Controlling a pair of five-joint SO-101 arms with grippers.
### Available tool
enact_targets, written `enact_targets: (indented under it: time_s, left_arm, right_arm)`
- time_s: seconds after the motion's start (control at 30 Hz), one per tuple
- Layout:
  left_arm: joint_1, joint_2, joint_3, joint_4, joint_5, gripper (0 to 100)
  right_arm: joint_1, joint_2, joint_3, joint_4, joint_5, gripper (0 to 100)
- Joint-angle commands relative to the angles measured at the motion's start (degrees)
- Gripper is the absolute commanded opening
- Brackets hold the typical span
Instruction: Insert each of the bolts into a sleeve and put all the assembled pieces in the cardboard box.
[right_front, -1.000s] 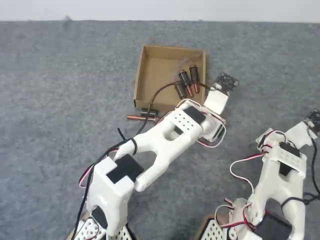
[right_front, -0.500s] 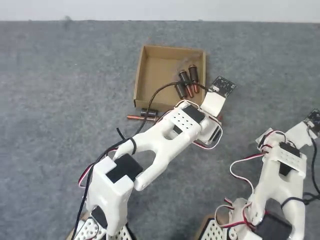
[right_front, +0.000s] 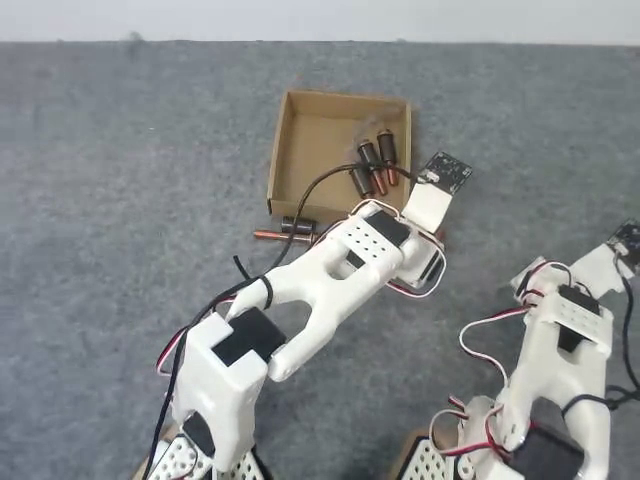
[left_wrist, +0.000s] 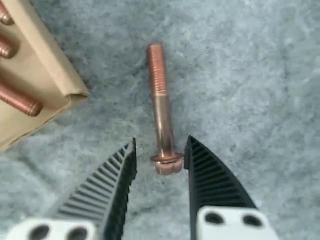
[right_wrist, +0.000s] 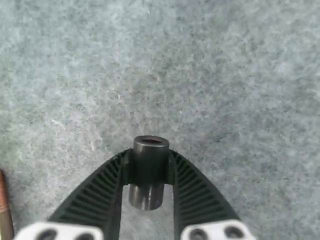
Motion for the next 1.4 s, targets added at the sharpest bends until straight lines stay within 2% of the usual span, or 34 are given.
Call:
enact_targets:
  time_s: [0.0, 0.27, 0.4, 0.53, 0.6, 0.73, 0.9, 1.03, 1.13, 1.27, 1.37]
  left_arm:
    - [-0.1, 1.3, -4.5, 0.4, 0.4, 16]
    - [-0.2, 15.5, -25.9, 18.6, 0.4, 16]
    - [-0.2, 20.5, -32.9, 25.2, 0.4, 15]
    - [-0.2, 22.6, -36.2, 28.2, -1.8, 6]
    - [-0.2, 22.7, -36.4, 28.4, -6.2, 0]
    - [-0.6, 22.7, -36.5, 30.9, -14.1, 1]
    - [-4.0, 21.6, -36.4, 37.1, -30.5, 1]
    - [-5.6, 18.3, -34.6, 42.1, -39.2, 1]
    - [-5.5, 13.8, -28.2, 43.6, -47.6, 1]
    - [-5.6, 4.5, -13.1, 43.0, -60.6, 1]
    - [-6.9, -4.7, -2.9, 37.9, -63.1, 1]
  right_arm:
    - [-0.7, -2.9, -0.4, -0.7, 0.7, 0.9]
    - [-0.7, -2.9, -0.4, -1.0, 0.7, 0.9]
    - [-0.7, -2.9, -0.4, -1.1, 0.7, 0.9]
    - [-0.7, -2.9, -0.4, -1.1, 0.7, 0.9]
    - [-0.7, -2.9, -0.4, -1.1, 0.7, 0.9]
    - [-0.7, -2.9, -0.4, -1.1, 0.7, 0.9]
    - [-0.7, -2.9, -0.4, -1.1, 0.7, 0.9]
    - [-0.7, -2.9, -0.4, -1.1, 0.7, 0.9]
    - [-0.7, -2.9, -0.4, -1.1, 0.7, 0.9]
    - [-0.7, -2.9, -0.4, -1.1, 0.7, 0.9]
    - [-0.7, -2.9, -0.4, -1.1, 0.7, 0.9]
